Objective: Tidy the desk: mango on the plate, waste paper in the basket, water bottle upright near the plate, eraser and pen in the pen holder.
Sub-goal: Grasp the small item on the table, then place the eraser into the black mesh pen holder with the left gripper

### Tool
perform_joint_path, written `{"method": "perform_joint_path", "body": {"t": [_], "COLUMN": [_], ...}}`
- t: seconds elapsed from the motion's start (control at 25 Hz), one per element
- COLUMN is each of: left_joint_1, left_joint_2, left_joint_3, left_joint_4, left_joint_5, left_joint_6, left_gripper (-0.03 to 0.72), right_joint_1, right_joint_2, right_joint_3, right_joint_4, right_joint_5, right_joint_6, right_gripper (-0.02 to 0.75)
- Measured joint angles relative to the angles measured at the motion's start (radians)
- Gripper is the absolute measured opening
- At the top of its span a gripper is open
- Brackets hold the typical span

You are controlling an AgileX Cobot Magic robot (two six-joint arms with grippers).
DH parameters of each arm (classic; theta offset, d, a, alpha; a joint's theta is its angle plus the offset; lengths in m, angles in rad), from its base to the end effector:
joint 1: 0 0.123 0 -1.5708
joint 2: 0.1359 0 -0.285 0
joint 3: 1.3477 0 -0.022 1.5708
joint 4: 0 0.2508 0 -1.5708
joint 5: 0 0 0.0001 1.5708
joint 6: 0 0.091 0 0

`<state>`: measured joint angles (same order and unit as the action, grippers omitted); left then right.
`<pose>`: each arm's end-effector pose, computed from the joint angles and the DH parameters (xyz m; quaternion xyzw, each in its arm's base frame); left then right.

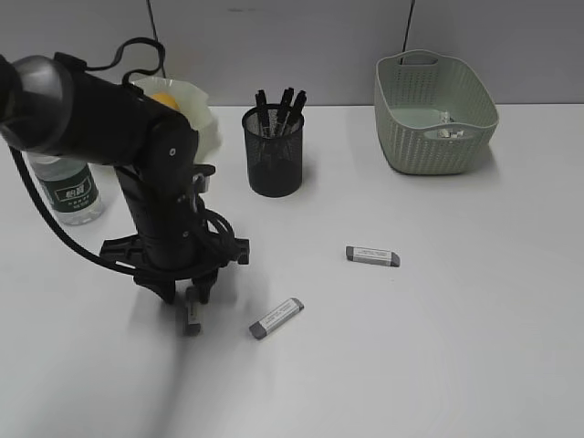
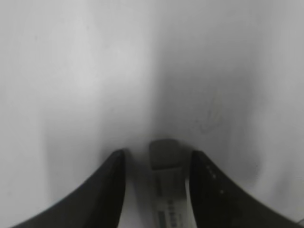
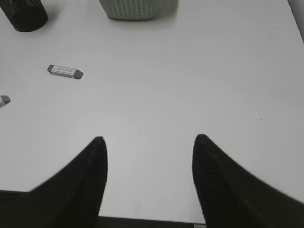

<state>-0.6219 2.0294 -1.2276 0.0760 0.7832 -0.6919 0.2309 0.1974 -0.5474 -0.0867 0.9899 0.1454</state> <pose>0.3037 -0.2117 0.1207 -0.0090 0.9989 -0.0003 0.0458 0.0267 -0.0005 0.2948 -0.0404 0.8715 0.0486 0.4864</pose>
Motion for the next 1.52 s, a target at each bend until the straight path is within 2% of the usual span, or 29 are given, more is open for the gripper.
{"method": "perform_joint_path", "body": {"t": [0.2, 0.44, 0.56, 0.8, 1.04, 1.2, 1.52], "left_joint_1": [0.000, 0.000, 0.000, 0.000, 0.000, 0.002, 0.014], "left_joint_2": [0.011, 0.013, 0.024, 0.026, 0.026, 0.026, 0.072], "left_joint_3": [-0.002, -0.011, -0.044, -0.205, -0.464, -0.600, -0.626], "left_joint_4": [0.000, 0.001, -0.003, 0.026, 0.128, 0.240, 0.366], "left_joint_5": [0.002, 0.017, 0.035, 0.107, 0.158, 0.065, -0.238], "left_joint_6": [-0.001, -0.001, -0.001, 0.005, 0.024, 0.026, 0.026], "left_gripper": [0.306, 0.186, 0.172, 0.171, 0.170, 0.171, 0.171], "right_joint_1": [0.000, 0.000, 0.000, 0.000, 0.000, 0.000, 0.000], "right_joint_2": [0.000, 0.000, 0.000, 0.000, 0.000, 0.000, 0.000], "right_joint_3": [0.000, 0.000, 0.000, 0.000, 0.000, 0.000, 0.000], "right_joint_4": [0.000, 0.000, 0.000, 0.000, 0.000, 0.000, 0.000], "right_joint_5": [0.000, -0.001, -0.001, -0.001, -0.002, -0.002, -0.003], "right_joint_6": [0.000, 0.000, 0.000, 0.000, 0.000, 0.000, 0.000], "right_gripper": [0.459, 0.459, 0.459, 0.459, 0.459, 0.459, 0.459]}}
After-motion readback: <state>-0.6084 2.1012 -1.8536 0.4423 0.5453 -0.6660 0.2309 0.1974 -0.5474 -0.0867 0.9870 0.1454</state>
